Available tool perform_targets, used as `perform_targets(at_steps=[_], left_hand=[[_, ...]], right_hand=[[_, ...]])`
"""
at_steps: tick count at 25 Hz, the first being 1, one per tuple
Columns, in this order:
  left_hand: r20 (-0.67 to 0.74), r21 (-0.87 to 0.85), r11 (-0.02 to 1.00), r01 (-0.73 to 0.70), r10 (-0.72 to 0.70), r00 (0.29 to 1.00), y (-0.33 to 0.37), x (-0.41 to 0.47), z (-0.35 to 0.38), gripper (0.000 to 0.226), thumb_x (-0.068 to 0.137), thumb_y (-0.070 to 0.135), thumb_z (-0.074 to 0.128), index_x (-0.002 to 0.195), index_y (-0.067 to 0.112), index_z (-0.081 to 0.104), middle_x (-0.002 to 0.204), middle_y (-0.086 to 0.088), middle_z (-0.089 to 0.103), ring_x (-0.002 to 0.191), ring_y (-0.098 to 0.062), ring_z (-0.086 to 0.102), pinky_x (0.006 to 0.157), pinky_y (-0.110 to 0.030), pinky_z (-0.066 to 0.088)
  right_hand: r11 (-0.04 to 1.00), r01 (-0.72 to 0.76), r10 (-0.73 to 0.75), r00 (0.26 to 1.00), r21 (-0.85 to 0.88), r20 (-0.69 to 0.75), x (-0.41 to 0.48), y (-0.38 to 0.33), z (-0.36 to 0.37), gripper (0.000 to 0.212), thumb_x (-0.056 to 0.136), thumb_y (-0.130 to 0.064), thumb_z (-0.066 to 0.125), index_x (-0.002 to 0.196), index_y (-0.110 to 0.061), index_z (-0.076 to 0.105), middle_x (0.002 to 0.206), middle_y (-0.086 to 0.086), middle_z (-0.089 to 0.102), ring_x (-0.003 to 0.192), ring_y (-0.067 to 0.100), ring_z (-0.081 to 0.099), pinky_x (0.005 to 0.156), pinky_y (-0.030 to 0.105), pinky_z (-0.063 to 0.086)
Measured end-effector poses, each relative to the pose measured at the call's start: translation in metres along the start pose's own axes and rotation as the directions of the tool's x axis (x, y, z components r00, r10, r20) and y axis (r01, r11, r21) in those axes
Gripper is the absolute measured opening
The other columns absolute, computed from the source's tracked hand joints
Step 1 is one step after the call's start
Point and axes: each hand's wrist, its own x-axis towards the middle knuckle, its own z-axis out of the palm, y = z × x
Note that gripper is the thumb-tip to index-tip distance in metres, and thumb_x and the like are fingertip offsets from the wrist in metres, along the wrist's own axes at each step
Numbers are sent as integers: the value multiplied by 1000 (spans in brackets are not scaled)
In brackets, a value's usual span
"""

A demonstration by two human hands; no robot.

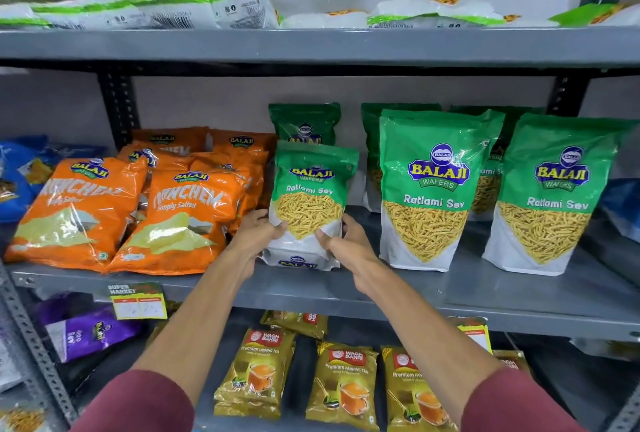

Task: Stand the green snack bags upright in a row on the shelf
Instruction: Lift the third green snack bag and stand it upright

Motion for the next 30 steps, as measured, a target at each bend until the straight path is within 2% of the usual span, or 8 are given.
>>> perform_targets(at_steps=[3,6,10,14,16,20,23,30], left_hand=[[14,47,994,-96,96,995,-2,8,3,73,81,2,75,145,12,40,143,-2,55,128,-23,54,101,-41,49],[-8,122,977,-174,176,984,0,5,8,82,79,-7,73,149,17,37,144,-3,54,133,-24,50,102,-37,47],[7,185,956,-228,231,973,-5,10,8,82,74,-12,73,144,18,41,143,-5,54,133,-24,51,102,-38,47],[86,211,954,-211,197,977,-7,18,-3,89,71,-10,76,144,23,36,138,0,55,130,-20,50,107,-41,44],[130,185,961,-204,182,975,-5,17,-5,90,75,-8,75,148,23,32,141,0,53,131,-19,48,109,-41,42],[101,158,967,-199,185,978,-7,10,-4,74,84,3,71,146,24,35,139,-4,59,131,-23,52,109,-44,44],[100,163,968,-191,176,979,-9,2,-7,73,84,6,72,144,26,35,140,-5,58,132,-24,51,109,-51,43],[100,193,952,-238,223,970,-18,-18,-13,73,84,8,73,145,22,34,141,-5,56,132,-22,51,110,-47,43]], right_hand=[[988,123,-128,990,-95,-54,3,-1,0,66,79,-14,81,138,-23,51,133,-3,61,123,16,56,103,29,43],[985,149,-154,986,-85,-65,8,0,0,86,71,-3,85,143,-18,41,140,1,55,128,15,49,103,27,37],[978,181,-188,980,-105,-64,8,4,3,93,63,3,89,138,-15,38,139,3,53,127,14,47,103,29,41],[972,192,-197,980,-135,-25,12,5,6,102,55,-21,97,137,-22,35,138,0,51,131,15,47,108,37,43],[982,158,-160,987,-100,-2,12,2,8,98,63,-36,92,141,-24,34,140,1,54,130,16,49,106,35,42],[986,120,-114,992,-120,56,2,-5,9,71,84,-33,77,143,-18,40,140,2,59,130,20,53,94,27,40],[982,116,-104,991,-149,84,-7,-9,5,71,87,-34,75,145,-20,38,141,2,58,131,20,52,94,26,38],[978,146,-130,985,-149,110,-26,-4,3,70,87,-35,74,144,-20,37,143,1,57,133,19,50,96,25,35]])
